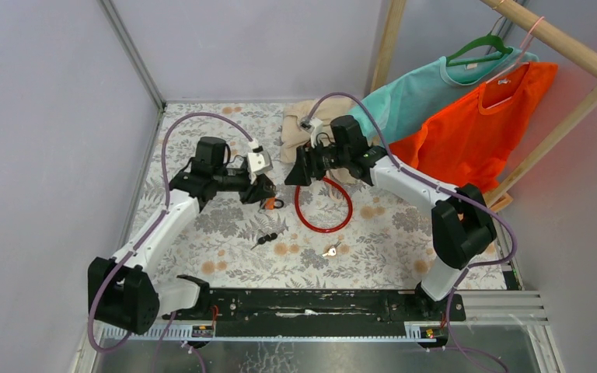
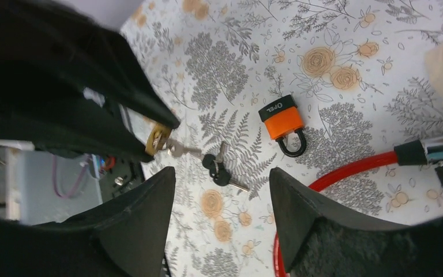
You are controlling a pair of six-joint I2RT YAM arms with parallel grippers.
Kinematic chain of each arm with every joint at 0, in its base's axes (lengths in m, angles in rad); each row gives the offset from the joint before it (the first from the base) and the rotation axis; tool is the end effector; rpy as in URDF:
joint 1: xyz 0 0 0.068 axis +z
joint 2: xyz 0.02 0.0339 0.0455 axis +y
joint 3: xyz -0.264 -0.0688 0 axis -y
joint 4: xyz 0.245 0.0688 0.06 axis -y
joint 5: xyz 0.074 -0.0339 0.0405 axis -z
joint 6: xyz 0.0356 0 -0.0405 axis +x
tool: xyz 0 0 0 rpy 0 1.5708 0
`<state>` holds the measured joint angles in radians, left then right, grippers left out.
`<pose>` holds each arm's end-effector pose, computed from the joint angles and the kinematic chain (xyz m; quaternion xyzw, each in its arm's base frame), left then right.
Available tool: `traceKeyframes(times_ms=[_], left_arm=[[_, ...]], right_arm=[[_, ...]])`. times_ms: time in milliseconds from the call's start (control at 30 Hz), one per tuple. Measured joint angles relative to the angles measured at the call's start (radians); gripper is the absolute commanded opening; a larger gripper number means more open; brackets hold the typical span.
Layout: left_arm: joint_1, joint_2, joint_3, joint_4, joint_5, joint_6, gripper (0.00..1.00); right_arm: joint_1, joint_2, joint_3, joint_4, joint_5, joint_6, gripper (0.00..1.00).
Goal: Lock with the key
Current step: Place the lock at the center of the board.
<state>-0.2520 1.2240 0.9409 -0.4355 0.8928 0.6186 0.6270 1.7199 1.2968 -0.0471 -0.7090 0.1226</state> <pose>0.2398 -0.0904 0.2875 0.5082 0.6695 -0.3186 0.4382 0.3081 0.2519 0.2829 -0.3753 0.7288 0.4549 0.3481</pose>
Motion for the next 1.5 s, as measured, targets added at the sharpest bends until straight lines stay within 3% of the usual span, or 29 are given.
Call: traceKeyframes(times_ms=[367,933,1233,1500], left_arm=[[-0.139,-0.050,0.013,-0.008,-0.084,0.077,0.00],[-0.188,-0.041,0.028,-0.007,-0.199,0.092,0.00],[-0.204,-0.033,0.029,-0.009,-0.229,0.093,0.00],[-0.219,-0.026,0.029,-0.012,-0.259,0.099,0.00]], right_arm=[[-0.031,-0.012,-0.091,0.210,-0.107,0.337,0.62],[-0.008,-0.012,-0.133,0.275,-0.176,0.415,0.52],[0.014,0.021,-0.133,0.308,-0.185,0.437,0.38],[0.019,0.052,-0.132,0.334,-0.205,0.475,0.14]])
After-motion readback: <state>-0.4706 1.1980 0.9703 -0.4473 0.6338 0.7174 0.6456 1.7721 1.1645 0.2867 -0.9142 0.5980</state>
